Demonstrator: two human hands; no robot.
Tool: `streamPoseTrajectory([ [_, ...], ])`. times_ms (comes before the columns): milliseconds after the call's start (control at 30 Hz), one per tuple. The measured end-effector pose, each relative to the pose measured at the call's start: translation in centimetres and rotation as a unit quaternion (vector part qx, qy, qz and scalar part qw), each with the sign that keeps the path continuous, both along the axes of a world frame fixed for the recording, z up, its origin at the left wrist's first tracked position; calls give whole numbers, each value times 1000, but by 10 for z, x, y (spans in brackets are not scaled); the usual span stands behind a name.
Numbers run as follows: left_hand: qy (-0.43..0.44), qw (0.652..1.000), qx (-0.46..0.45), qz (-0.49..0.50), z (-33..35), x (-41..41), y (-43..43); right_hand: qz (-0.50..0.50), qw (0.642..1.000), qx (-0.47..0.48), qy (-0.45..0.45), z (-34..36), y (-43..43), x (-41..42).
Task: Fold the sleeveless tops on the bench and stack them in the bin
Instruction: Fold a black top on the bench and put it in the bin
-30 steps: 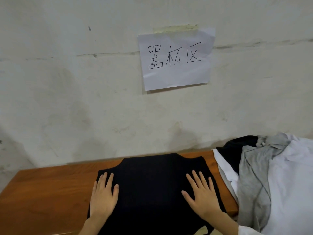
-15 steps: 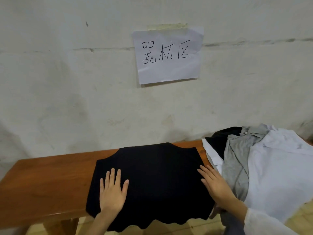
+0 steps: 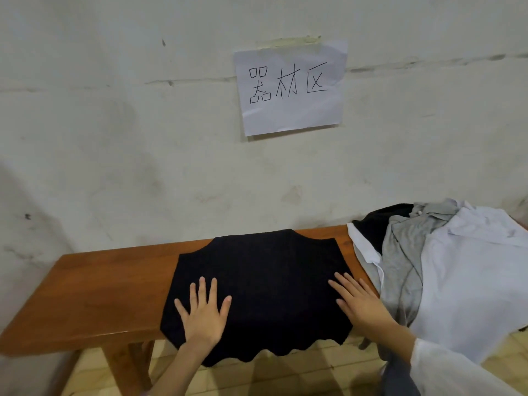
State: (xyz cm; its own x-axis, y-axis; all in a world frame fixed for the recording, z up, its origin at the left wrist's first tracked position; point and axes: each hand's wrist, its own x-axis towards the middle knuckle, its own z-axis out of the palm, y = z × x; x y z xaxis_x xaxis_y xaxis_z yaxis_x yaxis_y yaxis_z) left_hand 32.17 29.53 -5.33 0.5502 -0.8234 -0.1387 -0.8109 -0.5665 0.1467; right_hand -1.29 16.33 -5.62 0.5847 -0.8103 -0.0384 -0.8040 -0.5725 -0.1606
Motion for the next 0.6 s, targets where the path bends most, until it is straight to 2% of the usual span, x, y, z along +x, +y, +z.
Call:
streamPoseTrajectory([
  [133,19,999,27,-3,5,0,-4,-49,997,37,-36,9,-3,7],
  [200,26,1000,10,-10,4,-1,-4,-64,996,32,-53,18,0,13],
  [300,32,984,-156,-82,3,-11,19,-45,984,-39,-170,18,21,19],
  [333,25,969,-217,-113,-6,-14,32,-24,983,-14,-181,16,31,23],
  [367,59,965,-223,-127,-13,-21,48,-1,986,27,-162,7,42,26],
  [433,127,974,-159,-100,-33,-23,67,6,984,150,-96,-10,56,31],
  [500,207,975,-85,-10,-59,-13,78,-68,955,273,-94,-32,59,33],
  [533,268,958,-83,66,-73,-4,80,-135,923,342,-110,-40,60,34],
  [567,343,918,-109,167,-77,3,78,-215,880,398,-146,-47,58,35],
  [600,412,859,-146,267,-84,11,73,-300,821,449,-185,-49,56,37],
])
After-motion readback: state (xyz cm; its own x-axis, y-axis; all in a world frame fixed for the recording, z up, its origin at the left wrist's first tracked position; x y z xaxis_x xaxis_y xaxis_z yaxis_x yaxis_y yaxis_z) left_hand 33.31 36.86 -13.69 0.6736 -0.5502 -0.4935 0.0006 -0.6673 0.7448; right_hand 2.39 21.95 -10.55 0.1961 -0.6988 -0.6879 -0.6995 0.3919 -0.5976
